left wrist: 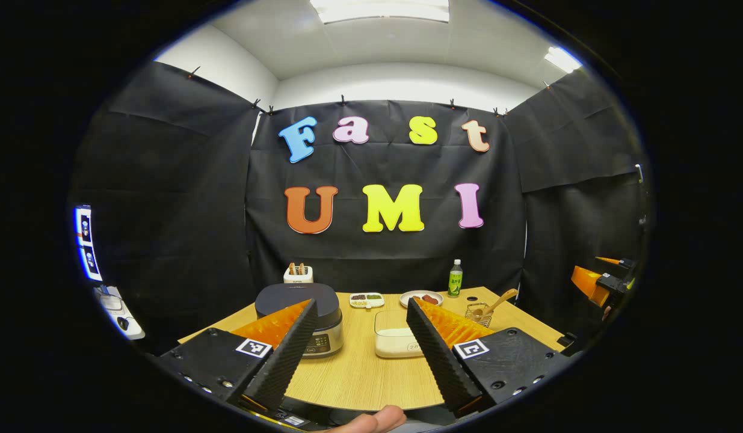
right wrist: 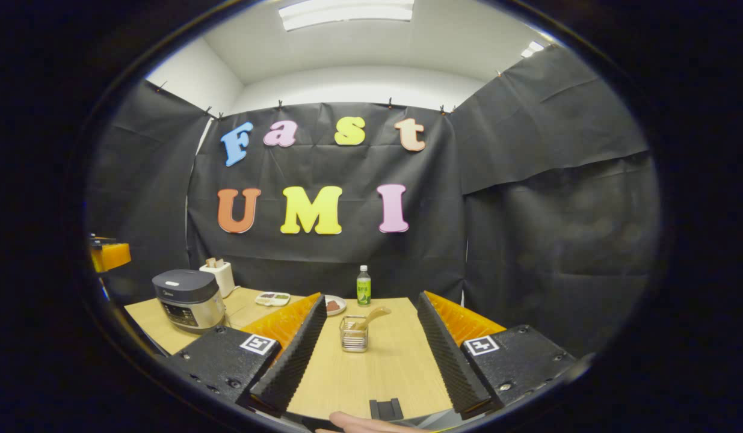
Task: Close the left gripper, press the button to open the rice cooker; take a wooden spoon from the chopstick holder with the right hand, scoop a spoonful of rice and pour it into the rice cooker, then put the wooden spoon back into the chopstick holder.
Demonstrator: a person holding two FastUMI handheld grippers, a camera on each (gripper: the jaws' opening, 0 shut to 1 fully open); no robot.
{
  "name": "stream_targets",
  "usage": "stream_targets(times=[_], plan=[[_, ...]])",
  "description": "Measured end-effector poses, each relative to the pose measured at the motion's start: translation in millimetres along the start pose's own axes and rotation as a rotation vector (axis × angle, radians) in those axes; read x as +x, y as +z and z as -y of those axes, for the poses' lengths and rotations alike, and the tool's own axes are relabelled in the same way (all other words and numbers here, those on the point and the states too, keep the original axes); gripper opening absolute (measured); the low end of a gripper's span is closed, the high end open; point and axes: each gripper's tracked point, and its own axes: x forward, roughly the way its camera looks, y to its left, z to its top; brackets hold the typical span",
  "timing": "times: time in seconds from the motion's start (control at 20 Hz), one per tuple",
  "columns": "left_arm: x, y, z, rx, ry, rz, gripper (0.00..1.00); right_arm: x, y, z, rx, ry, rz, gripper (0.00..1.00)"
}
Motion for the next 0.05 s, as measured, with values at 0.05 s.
stream_targets(times=[0.05], plan=[[0.3, -1.2, -0.7, -0.003, 0.005, 0.002, 0.95, 0.8, -0.2, -0.3, -0.002, -0.001, 0.0, 0.99]])
